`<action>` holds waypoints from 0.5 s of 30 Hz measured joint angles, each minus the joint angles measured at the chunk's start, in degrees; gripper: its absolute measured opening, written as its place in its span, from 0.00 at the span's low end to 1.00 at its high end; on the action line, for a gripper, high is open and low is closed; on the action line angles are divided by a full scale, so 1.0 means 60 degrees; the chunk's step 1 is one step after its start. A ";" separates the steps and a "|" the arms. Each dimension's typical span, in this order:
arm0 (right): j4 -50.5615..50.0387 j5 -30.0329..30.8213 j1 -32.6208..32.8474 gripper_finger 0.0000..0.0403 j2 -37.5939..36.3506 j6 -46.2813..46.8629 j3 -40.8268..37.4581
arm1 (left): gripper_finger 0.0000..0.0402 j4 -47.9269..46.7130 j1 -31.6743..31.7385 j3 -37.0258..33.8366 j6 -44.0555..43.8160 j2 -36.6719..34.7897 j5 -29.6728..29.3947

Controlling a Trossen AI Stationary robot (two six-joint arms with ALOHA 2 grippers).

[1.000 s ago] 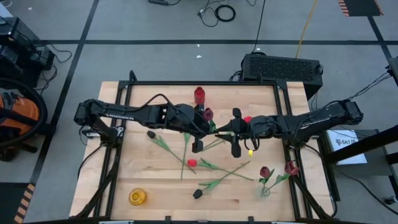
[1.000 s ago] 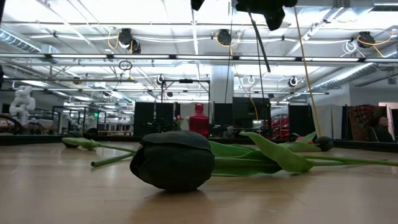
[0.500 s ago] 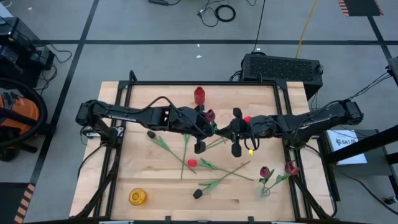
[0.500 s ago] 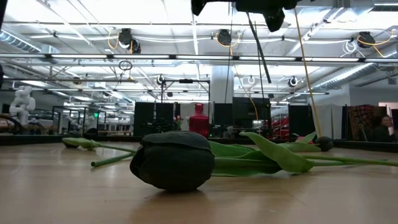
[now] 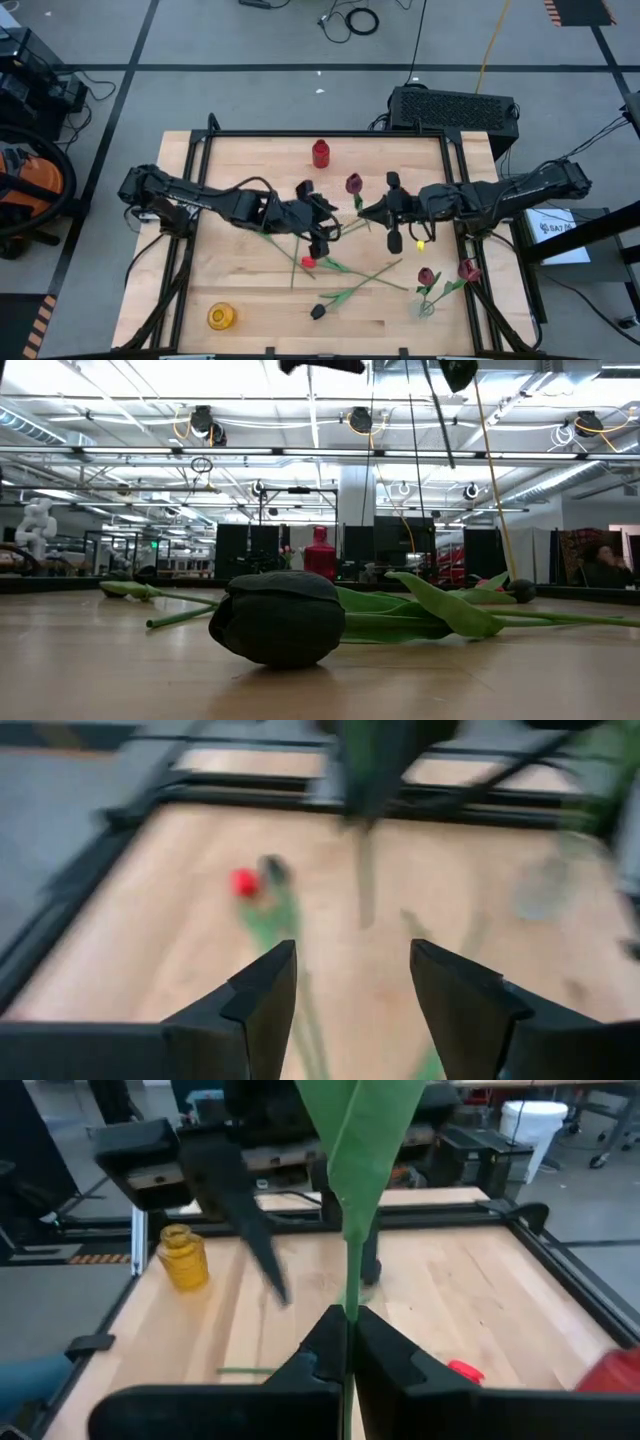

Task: Sort flowers into vase by color
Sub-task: Put the dark red flower into the transparent vase

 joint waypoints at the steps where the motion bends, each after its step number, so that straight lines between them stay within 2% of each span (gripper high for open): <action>1: -0.0183 0.0112 -0.0003 0.00 -0.0096 0.0020 0.0000 | 0.51 -0.0061 -0.0143 0.0000 -0.0252 0.0001 -0.0622; 3: -0.0418 0.0314 -0.0007 0.00 -0.0250 0.0114 0.0000 | 0.51 -0.0207 -0.0448 0.0000 -0.0466 0.0000 -0.1638; 6: -0.0619 0.0368 0.0086 0.00 -0.0490 0.0257 0.0000 | 0.51 -0.0215 -0.0917 0.0000 -0.0481 0.0004 -0.2329; 10: -0.0611 0.0398 0.0312 0.00 -0.0728 0.0261 0.0000 | 0.51 0.0242 -0.1339 -0.0003 0.0120 0.0314 -0.2635; 15: -0.0561 0.0764 0.0578 0.00 -0.1057 0.0265 0.0000 | 0.51 0.1650 -0.1331 -0.0007 0.1007 0.0942 -0.2613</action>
